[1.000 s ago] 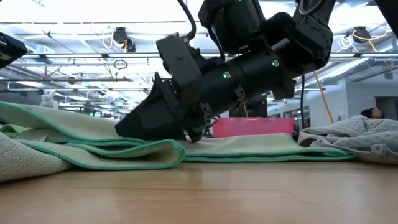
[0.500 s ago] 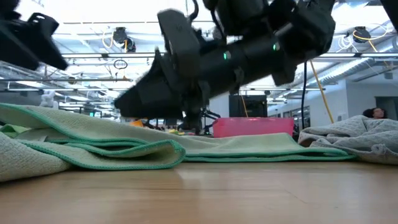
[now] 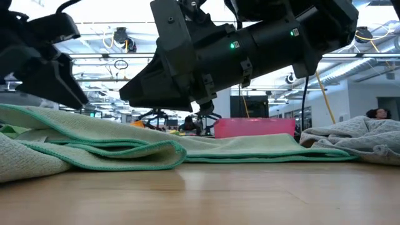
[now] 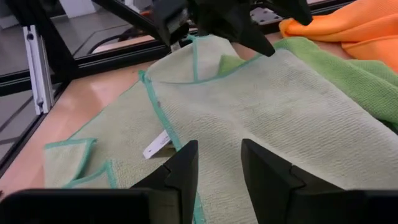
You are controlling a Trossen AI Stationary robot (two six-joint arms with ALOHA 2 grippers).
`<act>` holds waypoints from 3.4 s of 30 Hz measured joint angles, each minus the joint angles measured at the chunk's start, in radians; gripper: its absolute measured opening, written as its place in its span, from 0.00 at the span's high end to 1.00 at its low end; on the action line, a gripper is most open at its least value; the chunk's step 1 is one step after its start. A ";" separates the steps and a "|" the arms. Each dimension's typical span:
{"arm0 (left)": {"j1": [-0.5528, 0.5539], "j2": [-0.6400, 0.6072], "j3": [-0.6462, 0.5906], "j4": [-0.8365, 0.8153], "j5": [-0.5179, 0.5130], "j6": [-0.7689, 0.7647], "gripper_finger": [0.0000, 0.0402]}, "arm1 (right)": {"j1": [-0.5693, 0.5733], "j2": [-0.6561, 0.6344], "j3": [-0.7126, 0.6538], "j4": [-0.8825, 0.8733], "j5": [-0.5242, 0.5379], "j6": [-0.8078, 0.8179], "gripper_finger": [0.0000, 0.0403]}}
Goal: Fold microfiber towels
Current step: Fold the right light green microfiber cloth
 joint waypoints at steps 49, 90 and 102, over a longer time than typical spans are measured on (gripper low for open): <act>0.341 -0.131 -0.096 0.146 0.516 0.251 0.58 | 0.159 -0.001 0.000 -0.140 -0.003 -0.020 0.90; 0.243 -0.132 0.025 0.145 0.464 0.357 0.98 | -0.222 -0.035 0.221 -0.278 -0.330 -0.179 0.54; 0.161 -0.132 0.026 0.211 0.459 0.397 0.96 | -0.284 -0.035 0.229 -0.302 -0.516 -0.284 0.56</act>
